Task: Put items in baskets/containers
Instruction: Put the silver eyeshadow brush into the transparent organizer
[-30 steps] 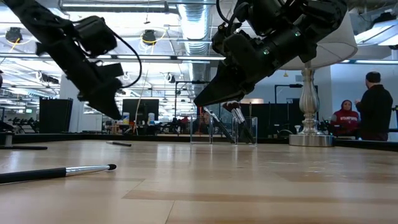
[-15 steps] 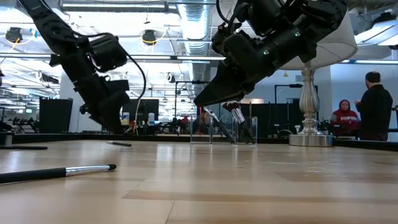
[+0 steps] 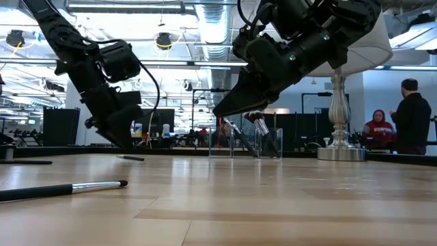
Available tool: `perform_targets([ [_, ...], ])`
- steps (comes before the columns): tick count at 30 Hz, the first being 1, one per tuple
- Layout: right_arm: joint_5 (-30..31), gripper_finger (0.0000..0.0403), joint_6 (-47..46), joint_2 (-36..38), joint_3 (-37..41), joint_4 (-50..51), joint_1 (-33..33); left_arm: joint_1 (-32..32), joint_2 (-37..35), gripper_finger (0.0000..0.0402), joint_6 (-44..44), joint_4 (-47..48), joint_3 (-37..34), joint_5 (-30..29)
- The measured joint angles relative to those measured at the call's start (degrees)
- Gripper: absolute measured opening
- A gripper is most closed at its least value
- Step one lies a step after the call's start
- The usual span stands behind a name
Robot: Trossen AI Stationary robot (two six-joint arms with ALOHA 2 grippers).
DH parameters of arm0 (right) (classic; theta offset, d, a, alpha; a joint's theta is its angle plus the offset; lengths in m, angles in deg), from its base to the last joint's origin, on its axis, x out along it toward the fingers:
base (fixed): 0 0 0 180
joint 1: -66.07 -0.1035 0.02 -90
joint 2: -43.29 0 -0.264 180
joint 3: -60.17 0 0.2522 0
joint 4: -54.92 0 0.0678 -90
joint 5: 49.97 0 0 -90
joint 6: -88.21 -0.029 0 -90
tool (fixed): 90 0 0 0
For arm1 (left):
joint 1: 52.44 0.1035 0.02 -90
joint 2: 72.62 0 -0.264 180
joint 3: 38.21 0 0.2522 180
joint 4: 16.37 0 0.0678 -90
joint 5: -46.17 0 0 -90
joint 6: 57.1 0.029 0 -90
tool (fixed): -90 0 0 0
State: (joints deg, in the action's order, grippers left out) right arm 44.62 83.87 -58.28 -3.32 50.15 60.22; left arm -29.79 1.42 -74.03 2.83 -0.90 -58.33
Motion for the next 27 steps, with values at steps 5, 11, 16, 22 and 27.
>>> perform_targets([
  [5,0.01,0.0042,1.46,0.01,0.00,-0.39,0.39,-0.02,-0.02,0.0117,-3.25,0.12,-0.43,-1.68],
  [11,-0.01,0.0042,1.89,0.01,0.00,-0.41,1.72,-0.09,-0.04,0.0117,-8.44,-0.10,-0.81,-4.53],
  [16,-0.01,0.0042,1.93,0.01,0.00,-0.41,2.78,-0.72,-0.04,0.0117,-10.49,-0.28,-0.81,-4.55],
  [22,-0.05,0.0042,1.87,0.01,0.00,-0.41,3.07,-1.64,-0.04,0.0117,-10.60,-0.35,-0.81,-4.52],
  [27,-0.10,0.0042,1.82,0.01,0.00,-0.39,2.95,-1.62,-0.04,0.0117,-10.55,-0.35,-0.81,-4.30],
])
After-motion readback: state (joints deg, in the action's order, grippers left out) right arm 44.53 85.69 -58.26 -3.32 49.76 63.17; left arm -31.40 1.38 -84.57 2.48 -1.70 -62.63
